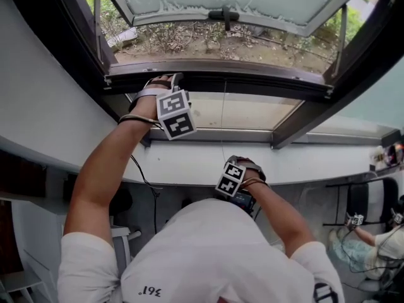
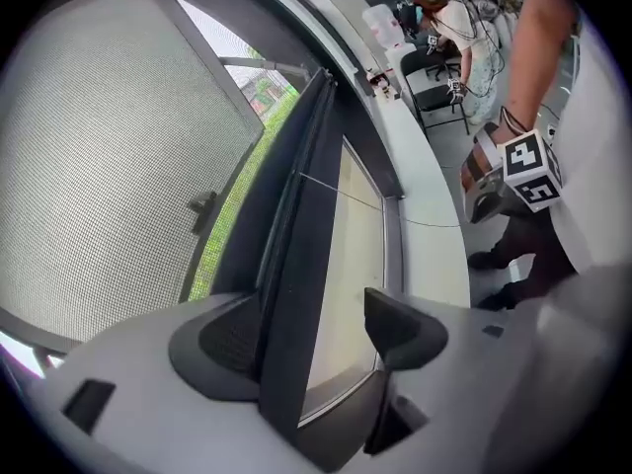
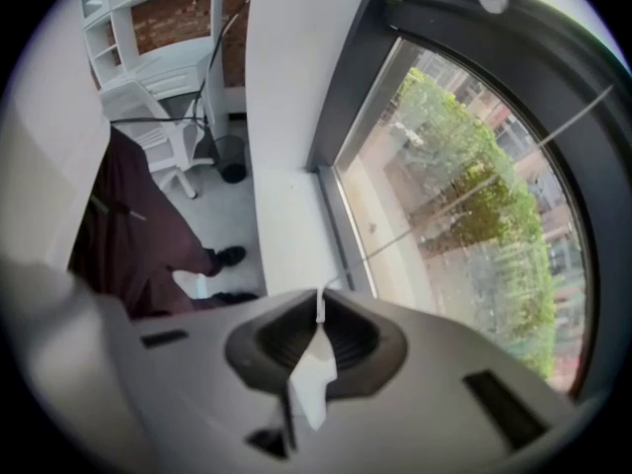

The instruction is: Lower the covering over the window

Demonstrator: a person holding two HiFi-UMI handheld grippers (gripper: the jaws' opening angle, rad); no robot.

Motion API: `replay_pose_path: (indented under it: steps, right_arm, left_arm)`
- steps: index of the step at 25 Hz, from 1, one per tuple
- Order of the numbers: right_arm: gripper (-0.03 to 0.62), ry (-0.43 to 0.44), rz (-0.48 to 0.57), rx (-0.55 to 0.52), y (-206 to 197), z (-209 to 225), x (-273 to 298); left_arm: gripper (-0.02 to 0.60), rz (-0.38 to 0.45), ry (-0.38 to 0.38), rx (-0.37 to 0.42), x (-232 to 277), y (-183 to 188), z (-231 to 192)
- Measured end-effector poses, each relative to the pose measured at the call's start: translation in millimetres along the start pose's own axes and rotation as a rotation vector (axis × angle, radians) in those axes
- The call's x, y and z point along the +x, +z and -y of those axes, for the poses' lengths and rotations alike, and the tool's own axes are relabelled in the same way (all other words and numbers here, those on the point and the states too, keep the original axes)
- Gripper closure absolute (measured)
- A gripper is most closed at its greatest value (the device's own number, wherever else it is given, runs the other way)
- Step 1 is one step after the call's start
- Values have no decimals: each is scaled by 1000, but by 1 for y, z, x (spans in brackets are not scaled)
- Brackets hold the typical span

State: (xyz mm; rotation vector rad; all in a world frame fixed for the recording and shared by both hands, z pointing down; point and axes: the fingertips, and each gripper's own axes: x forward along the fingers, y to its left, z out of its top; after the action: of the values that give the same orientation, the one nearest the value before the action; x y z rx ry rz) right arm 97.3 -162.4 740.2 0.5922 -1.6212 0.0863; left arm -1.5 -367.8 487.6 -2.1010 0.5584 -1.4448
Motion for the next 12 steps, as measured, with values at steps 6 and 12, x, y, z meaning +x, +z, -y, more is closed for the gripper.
replay_pose_path:
  steps: [6,12]
  right_arm:
    - [565,14,-4,4,-2,-5,4]
    - [565,11,0,3,-1,-1,5]
  left_arm:
    - [259,-14,4,16,5,-3,3]
    - [259,-34,-8,30,9,-4,4]
